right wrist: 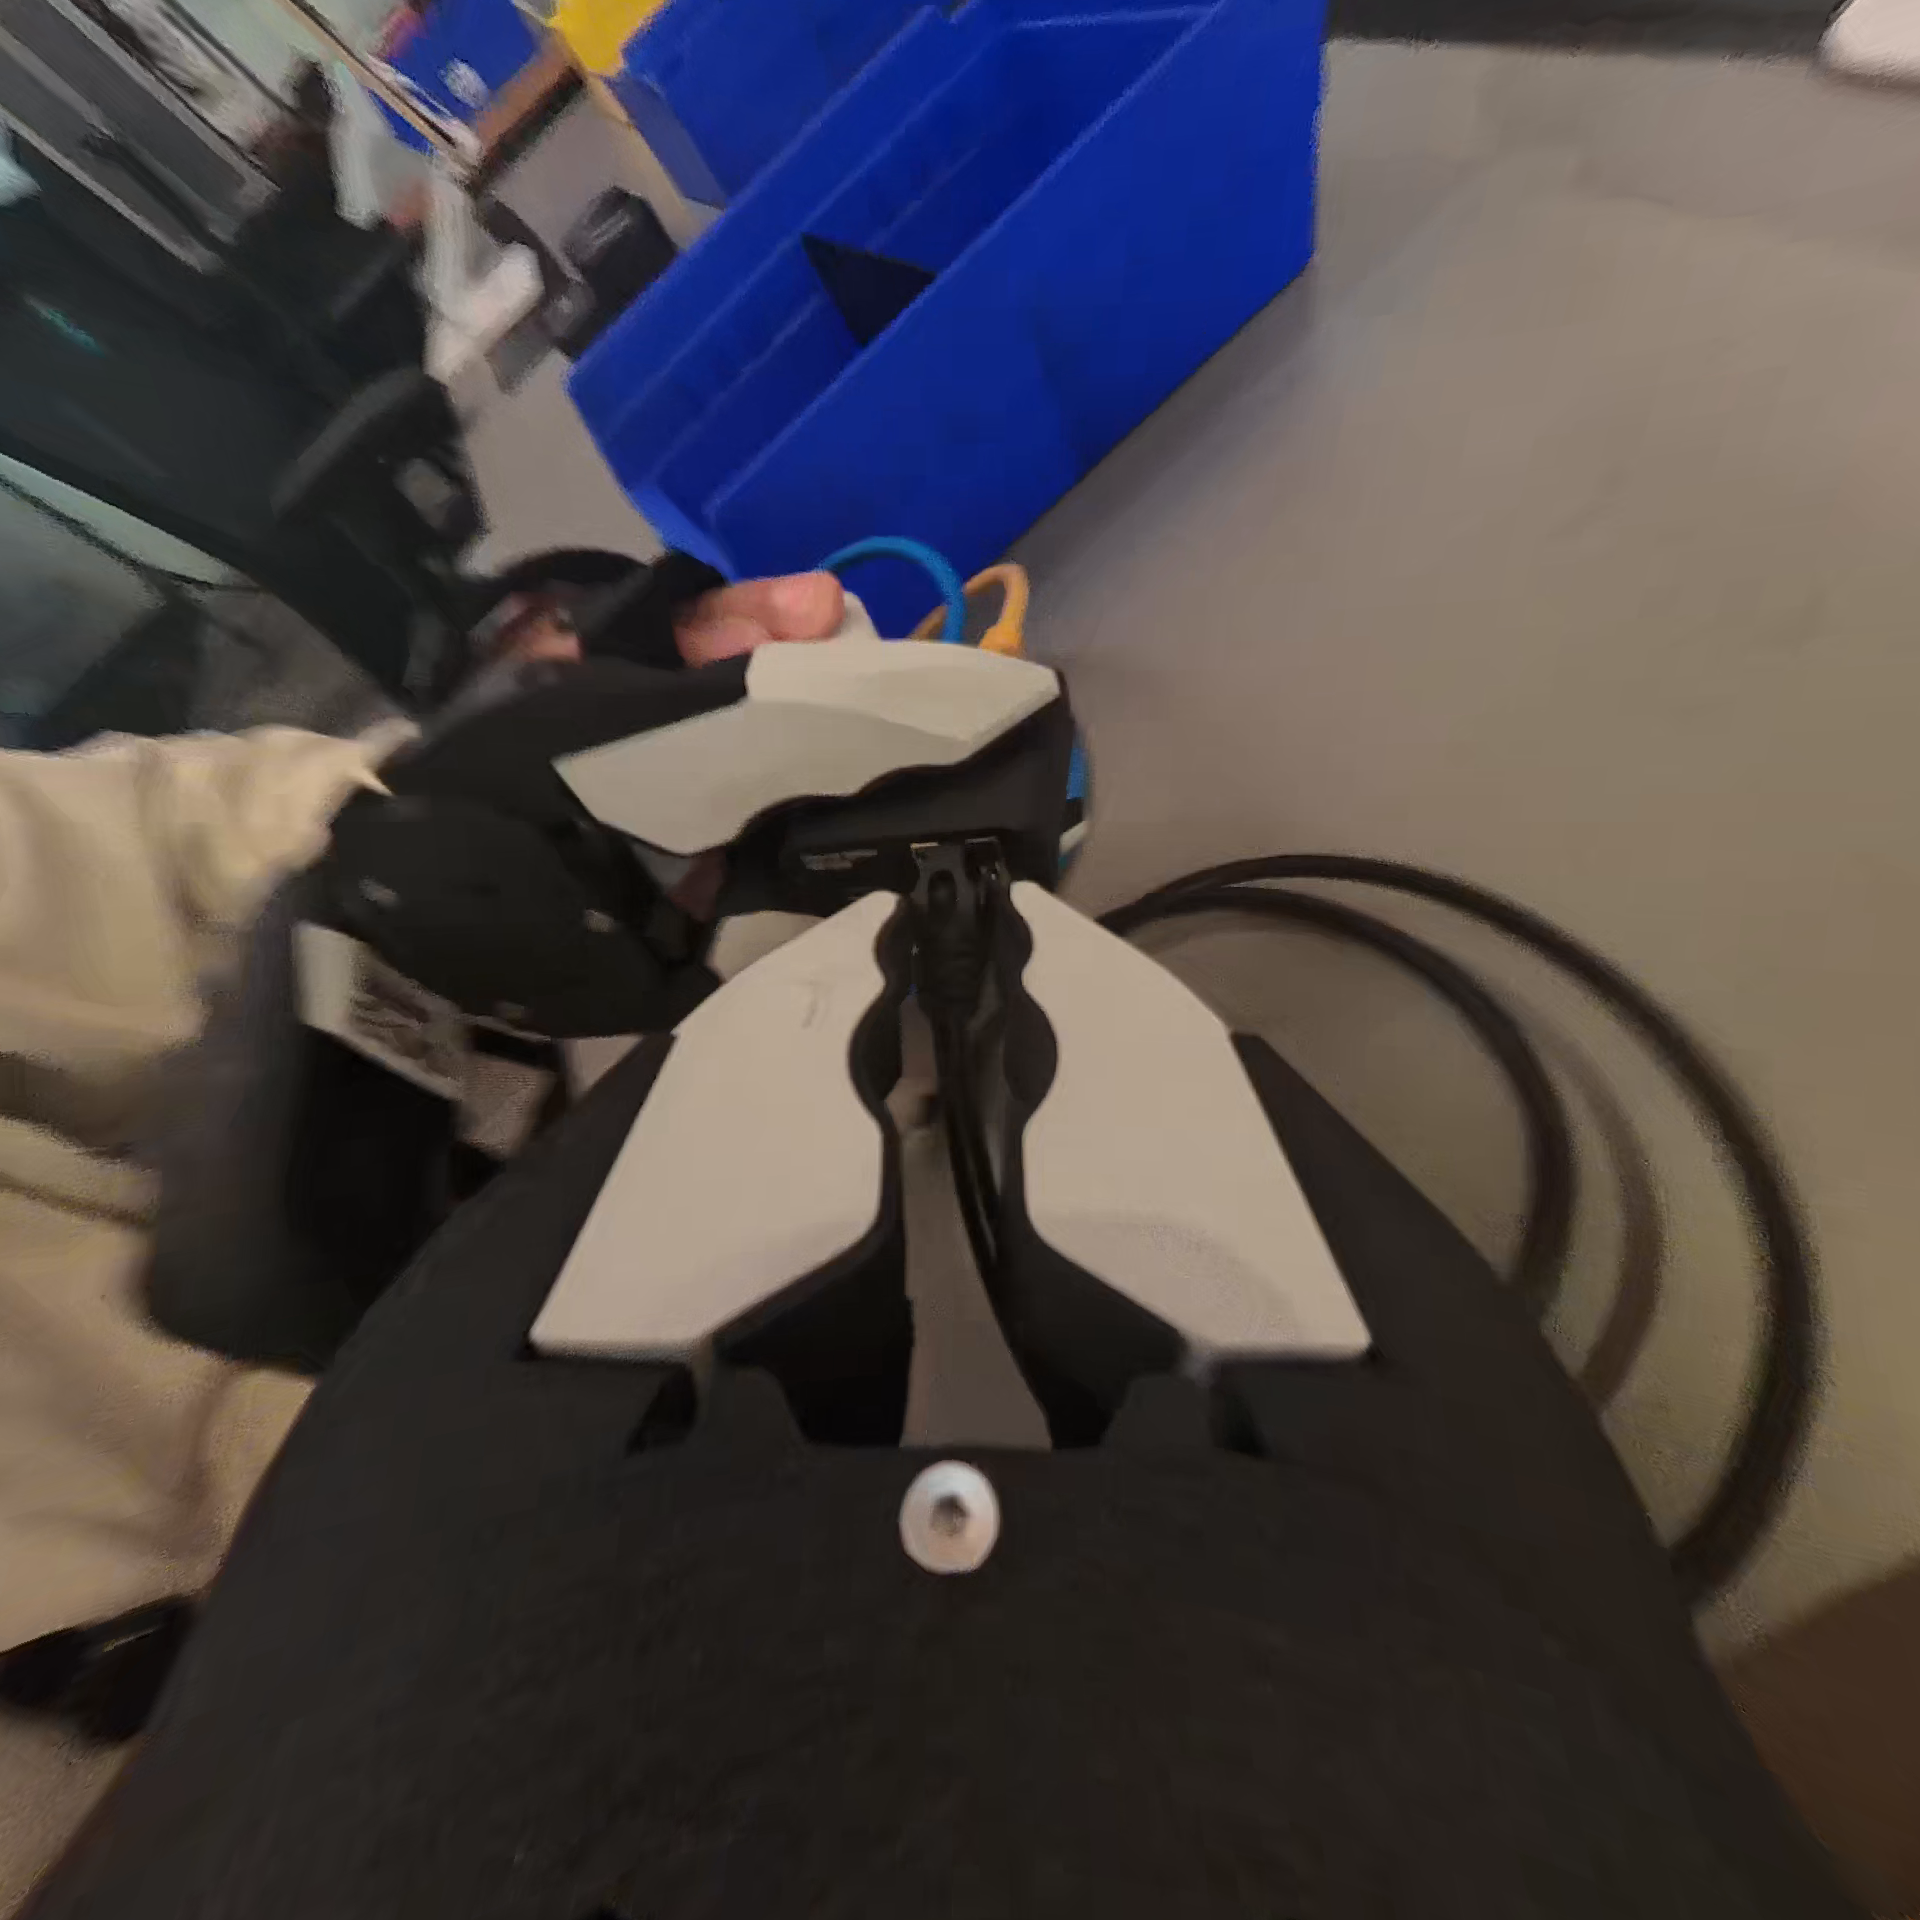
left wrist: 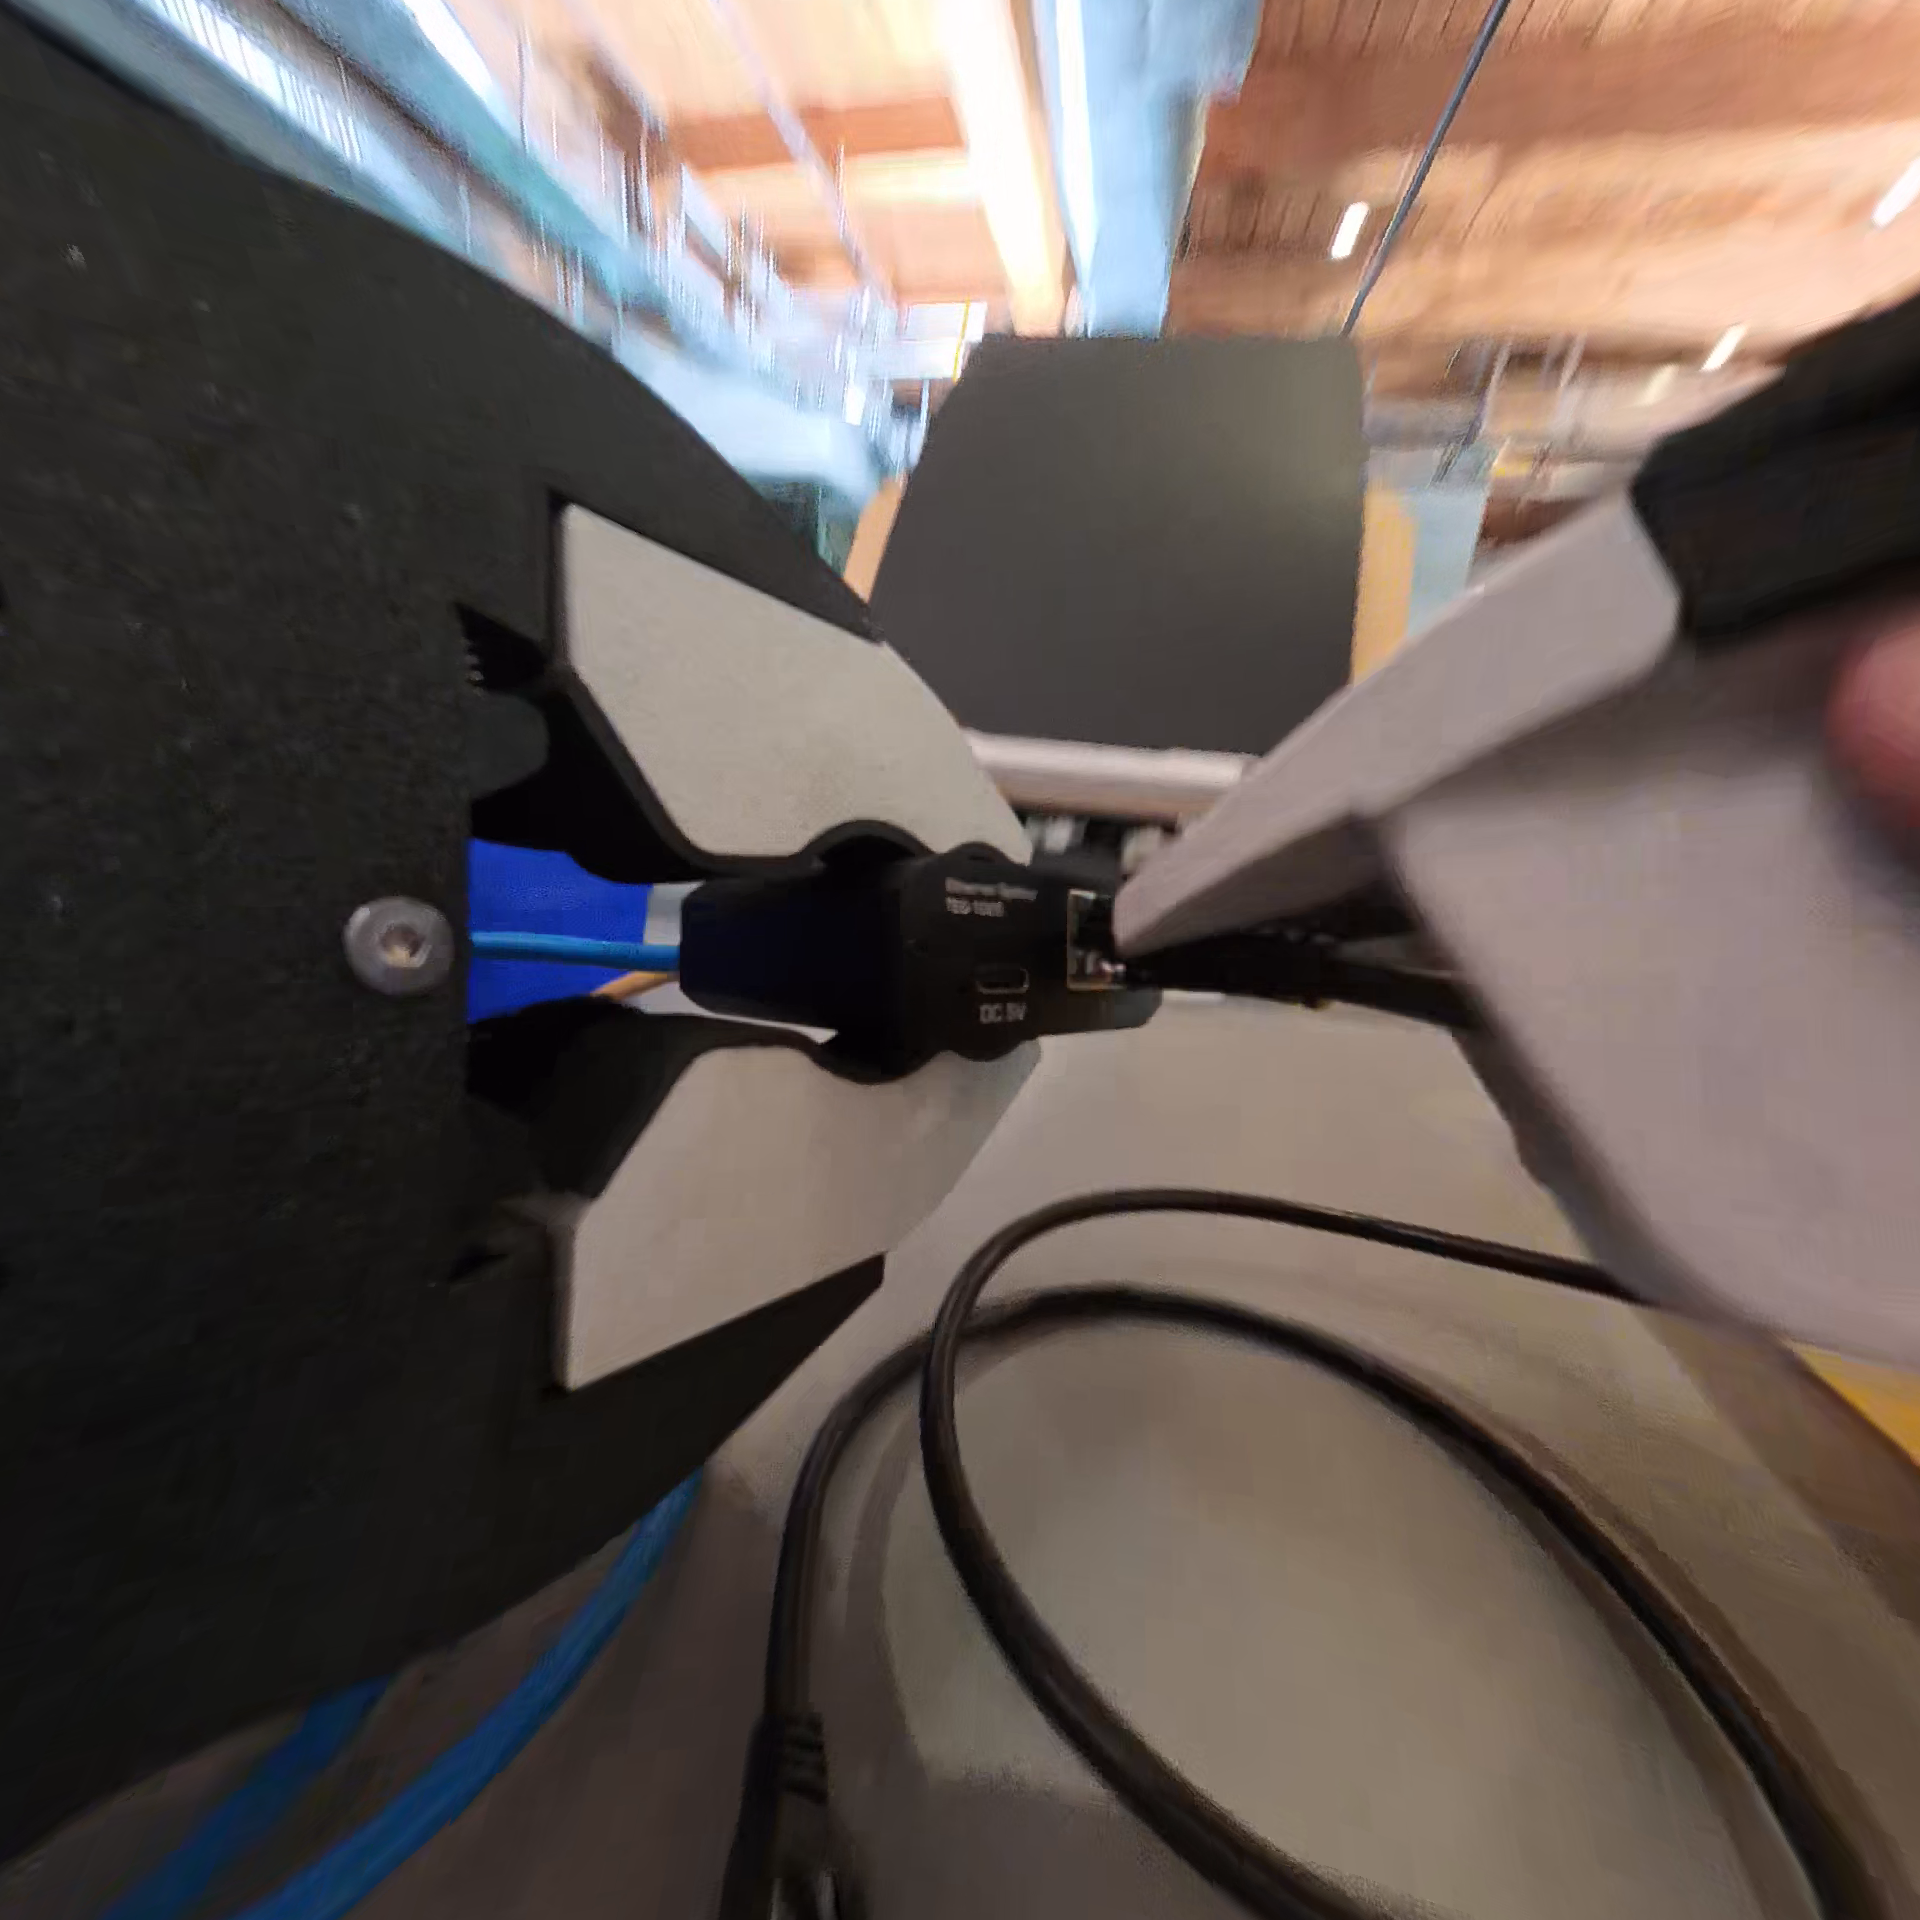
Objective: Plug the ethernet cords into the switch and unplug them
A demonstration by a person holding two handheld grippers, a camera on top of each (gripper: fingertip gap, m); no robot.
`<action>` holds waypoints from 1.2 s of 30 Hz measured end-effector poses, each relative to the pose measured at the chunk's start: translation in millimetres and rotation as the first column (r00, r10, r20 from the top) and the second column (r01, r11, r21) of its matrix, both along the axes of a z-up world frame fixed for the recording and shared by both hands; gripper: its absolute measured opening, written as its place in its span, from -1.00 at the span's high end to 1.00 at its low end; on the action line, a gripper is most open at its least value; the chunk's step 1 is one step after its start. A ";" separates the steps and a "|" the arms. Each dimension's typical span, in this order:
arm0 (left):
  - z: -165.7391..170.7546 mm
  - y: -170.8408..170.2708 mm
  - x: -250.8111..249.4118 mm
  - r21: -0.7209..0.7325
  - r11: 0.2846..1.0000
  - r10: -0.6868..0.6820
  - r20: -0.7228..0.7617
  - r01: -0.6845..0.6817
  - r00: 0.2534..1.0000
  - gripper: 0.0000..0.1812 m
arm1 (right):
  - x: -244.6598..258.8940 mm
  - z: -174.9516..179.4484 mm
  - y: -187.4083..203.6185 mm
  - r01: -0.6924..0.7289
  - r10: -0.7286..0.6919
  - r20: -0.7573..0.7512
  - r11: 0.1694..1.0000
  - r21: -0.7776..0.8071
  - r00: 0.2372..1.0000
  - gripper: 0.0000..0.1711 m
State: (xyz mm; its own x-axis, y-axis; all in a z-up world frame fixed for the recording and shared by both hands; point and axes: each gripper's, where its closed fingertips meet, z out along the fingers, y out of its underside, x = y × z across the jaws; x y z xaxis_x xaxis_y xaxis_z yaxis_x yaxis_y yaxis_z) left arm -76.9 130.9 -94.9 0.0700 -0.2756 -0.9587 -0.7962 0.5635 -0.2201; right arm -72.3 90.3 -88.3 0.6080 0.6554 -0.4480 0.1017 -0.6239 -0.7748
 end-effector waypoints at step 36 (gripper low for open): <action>20.5 7.4 -9.9 0.256 0.963 0.092 -0.004 -0.088 0.996 0.73 | -6.7 10.7 10.1 -0.146 0.070 -0.238 0.936 -0.320 0.969 0.84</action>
State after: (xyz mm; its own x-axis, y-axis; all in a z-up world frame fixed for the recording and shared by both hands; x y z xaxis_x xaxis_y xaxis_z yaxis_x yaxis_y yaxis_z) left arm -86.8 138.3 -74.4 0.0680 -0.0150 -0.9976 -0.8484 0.5253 -0.0658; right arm -78.9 100.4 -77.6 0.4035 0.5014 -0.7653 0.0346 -0.8442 -0.5349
